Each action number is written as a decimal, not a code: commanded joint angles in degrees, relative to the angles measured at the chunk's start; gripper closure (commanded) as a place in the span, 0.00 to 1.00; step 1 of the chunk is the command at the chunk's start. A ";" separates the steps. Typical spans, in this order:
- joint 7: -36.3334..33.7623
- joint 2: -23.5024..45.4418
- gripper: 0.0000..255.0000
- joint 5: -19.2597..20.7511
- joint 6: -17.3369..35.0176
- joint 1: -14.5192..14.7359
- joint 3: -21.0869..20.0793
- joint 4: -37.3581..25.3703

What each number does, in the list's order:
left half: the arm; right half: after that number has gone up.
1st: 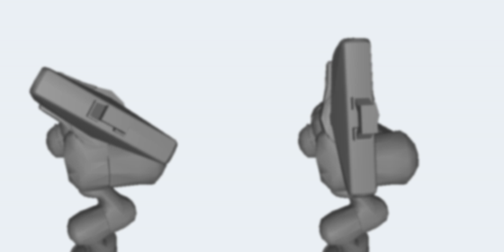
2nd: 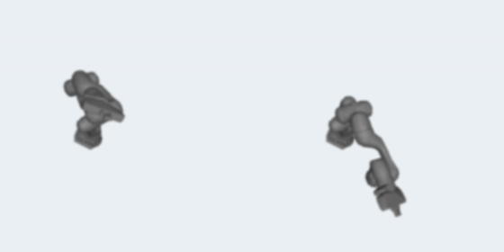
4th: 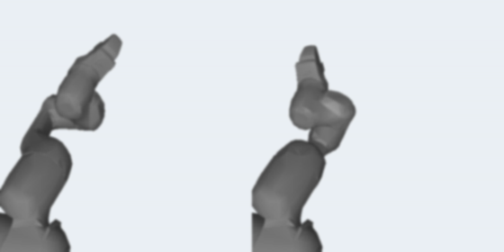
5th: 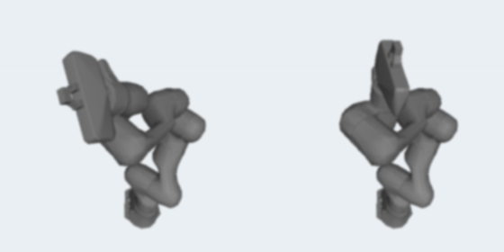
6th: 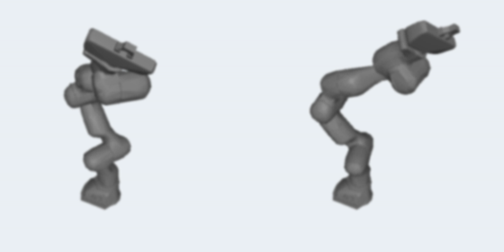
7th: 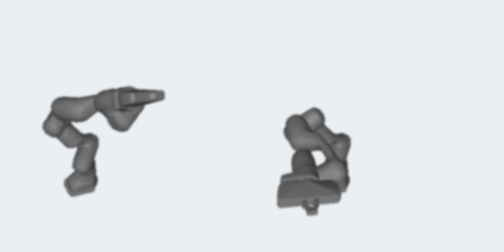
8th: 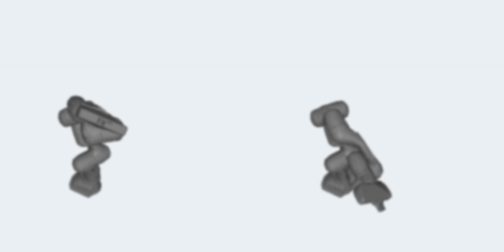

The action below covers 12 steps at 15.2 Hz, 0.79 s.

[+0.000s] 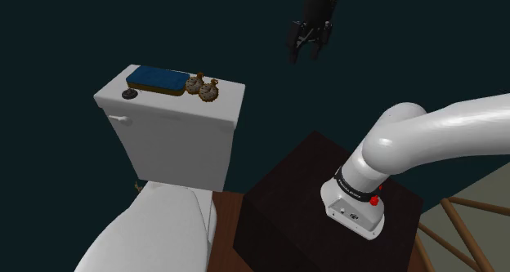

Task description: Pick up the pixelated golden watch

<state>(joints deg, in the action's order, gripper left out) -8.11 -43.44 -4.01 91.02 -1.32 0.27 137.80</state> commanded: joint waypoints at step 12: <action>-28.28 12.96 0.00 -4.06 24.47 -3.87 -14.98 2.77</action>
<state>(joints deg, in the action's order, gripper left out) -33.33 -32.05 -8.09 113.23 -4.70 -13.27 140.80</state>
